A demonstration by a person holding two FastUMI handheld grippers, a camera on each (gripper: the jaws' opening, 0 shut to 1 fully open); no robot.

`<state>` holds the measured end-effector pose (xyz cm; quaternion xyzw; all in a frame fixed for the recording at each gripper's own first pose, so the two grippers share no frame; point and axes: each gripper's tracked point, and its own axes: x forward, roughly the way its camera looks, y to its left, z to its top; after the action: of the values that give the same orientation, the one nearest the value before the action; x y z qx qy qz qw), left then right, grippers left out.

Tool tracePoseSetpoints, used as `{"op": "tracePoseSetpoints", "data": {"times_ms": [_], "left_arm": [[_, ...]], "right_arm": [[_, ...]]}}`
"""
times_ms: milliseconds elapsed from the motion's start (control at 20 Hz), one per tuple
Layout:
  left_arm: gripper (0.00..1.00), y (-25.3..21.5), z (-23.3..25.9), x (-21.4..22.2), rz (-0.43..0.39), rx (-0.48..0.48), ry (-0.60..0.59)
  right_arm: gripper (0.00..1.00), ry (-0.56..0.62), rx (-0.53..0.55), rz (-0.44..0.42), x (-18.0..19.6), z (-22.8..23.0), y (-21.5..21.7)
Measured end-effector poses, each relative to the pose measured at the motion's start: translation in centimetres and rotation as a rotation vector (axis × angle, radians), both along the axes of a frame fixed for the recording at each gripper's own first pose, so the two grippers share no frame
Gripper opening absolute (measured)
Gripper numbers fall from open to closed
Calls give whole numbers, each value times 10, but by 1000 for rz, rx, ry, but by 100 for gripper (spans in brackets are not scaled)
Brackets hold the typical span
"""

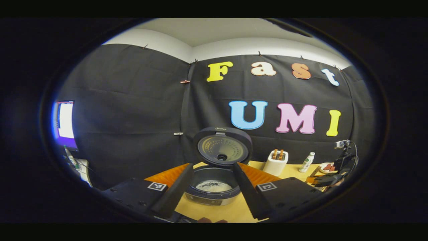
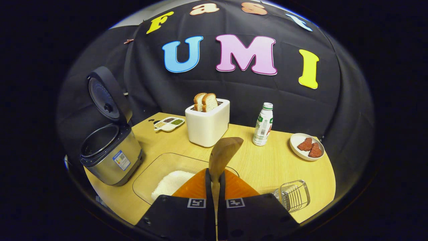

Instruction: Close the left gripper, press the button to open the rice cooker; take a wooden spoon from the chopstick holder with the right hand, scoop a spoonful of rice and pour it into the rice cooker, then put the wooden spoon back into the chopstick holder.

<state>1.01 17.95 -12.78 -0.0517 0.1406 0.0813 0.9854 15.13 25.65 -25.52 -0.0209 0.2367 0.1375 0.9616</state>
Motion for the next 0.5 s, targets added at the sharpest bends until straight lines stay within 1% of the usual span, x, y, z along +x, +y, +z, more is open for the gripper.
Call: {"op": "tracePoseSetpoints", "data": {"times_ms": [100,250,500], "left_arm": [[83,0,-1,-1,-1,-9,3],[83,0,-5,-1,-1,-23,8],[83,0,-2,2,-13,8,14]], "right_arm": [[7,10,1,11,-6,-3,6],[7,61,60,4,-17,-8,19],[7,101,135,18,-30,-12,46]]}}
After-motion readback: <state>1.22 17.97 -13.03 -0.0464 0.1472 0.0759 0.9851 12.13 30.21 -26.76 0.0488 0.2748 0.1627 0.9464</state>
